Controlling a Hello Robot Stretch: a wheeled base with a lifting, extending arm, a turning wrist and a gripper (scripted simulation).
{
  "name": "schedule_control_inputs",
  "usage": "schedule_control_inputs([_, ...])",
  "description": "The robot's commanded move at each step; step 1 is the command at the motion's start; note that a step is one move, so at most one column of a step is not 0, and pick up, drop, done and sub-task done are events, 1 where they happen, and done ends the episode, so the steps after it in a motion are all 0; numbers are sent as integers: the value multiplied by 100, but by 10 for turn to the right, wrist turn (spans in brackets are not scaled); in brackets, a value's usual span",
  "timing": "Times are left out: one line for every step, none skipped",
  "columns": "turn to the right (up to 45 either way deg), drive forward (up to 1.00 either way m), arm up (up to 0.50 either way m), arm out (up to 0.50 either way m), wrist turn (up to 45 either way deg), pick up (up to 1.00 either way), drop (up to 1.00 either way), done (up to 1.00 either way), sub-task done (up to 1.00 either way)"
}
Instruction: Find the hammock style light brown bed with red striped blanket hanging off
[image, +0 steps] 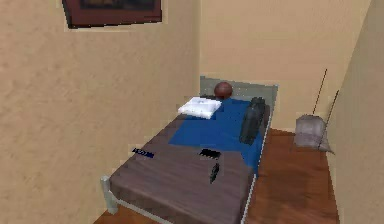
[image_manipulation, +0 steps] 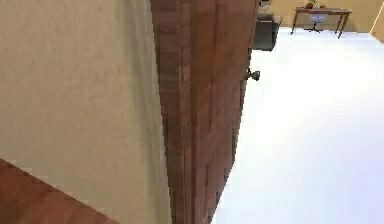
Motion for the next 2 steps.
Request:
schedule_control_inputs([330,0,0,0,0,0,0,0,0])
schedule_control_inputs([0,0,0,0,0,0,0,100,0])
